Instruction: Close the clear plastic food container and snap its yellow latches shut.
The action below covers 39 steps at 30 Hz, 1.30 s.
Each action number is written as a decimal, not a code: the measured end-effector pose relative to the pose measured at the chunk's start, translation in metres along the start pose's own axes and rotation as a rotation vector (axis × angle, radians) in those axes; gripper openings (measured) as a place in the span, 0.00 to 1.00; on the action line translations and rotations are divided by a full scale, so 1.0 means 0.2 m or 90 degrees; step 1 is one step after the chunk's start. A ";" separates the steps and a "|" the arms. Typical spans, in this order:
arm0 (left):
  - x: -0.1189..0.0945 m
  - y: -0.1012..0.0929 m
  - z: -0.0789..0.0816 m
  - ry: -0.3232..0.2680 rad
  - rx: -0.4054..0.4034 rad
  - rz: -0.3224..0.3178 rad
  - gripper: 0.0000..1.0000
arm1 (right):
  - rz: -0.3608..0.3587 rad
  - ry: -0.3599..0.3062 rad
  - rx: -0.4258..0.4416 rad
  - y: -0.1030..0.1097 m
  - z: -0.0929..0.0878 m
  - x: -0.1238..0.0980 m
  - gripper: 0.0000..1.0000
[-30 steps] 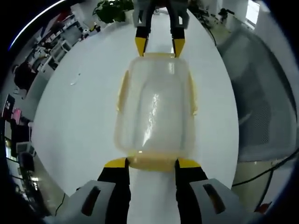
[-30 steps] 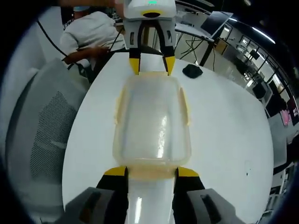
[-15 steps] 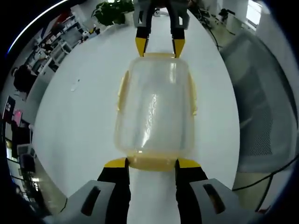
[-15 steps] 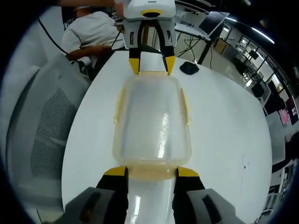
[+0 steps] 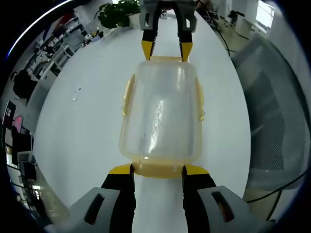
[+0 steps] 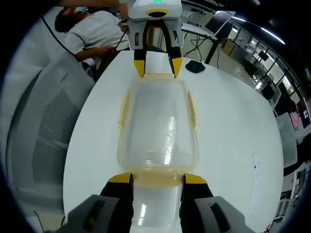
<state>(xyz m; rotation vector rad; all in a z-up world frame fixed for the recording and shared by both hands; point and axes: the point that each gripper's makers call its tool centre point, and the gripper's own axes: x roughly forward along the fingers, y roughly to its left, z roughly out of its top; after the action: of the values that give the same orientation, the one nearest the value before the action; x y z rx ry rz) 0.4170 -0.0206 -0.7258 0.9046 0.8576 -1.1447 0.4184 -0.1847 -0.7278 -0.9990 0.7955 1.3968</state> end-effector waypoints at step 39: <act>0.12 -0.02 0.26 -0.003 0.010 -0.006 0.35 | 0.008 -0.001 0.012 0.00 -0.26 -0.10 0.34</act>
<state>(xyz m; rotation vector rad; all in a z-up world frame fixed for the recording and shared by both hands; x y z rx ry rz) 0.4224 -0.0777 -0.7271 0.9115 0.8500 -1.1630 0.4227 -0.2410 -0.7304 -0.9796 0.8138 1.3981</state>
